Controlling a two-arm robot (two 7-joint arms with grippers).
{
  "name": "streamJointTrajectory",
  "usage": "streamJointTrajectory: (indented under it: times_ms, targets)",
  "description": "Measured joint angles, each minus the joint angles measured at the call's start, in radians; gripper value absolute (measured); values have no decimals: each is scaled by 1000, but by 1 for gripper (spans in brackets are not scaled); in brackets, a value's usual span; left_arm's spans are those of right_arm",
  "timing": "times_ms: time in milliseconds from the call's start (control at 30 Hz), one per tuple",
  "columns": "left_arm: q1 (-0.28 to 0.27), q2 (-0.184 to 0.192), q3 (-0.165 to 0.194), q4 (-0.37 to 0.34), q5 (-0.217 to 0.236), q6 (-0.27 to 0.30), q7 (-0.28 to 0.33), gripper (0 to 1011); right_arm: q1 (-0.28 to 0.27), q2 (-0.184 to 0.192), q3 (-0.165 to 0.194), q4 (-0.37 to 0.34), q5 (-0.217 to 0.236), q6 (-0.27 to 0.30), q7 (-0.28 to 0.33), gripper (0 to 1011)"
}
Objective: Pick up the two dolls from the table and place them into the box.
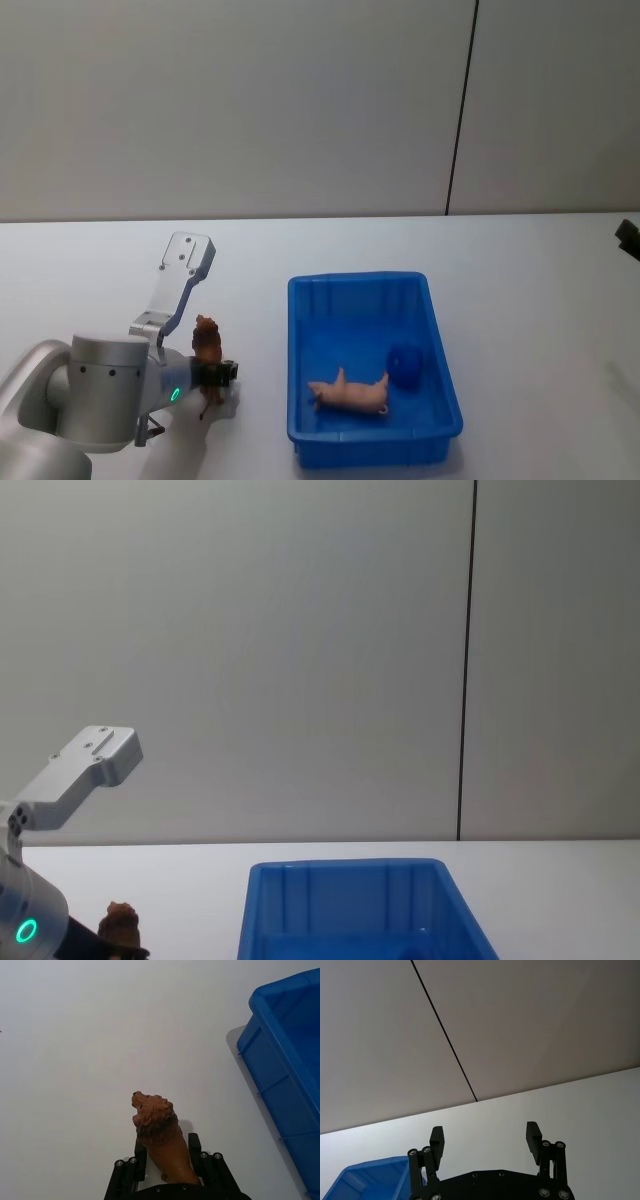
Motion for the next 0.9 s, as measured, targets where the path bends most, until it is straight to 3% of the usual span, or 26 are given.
streamJointTrajectory:
  times_ms: [367,467,900]
  targets:
    - [3,3,-1,-8,18,-29,-12,454,0,0,0,0,0,0,0,1004]
    - [7,6,-2,-19,28,-56,-22,370,0,0,0,0,0,0,0,1003]
    - [14,17,-8,-70,69,-169,-62,370,0,0,0,0,0,0,0,1004]
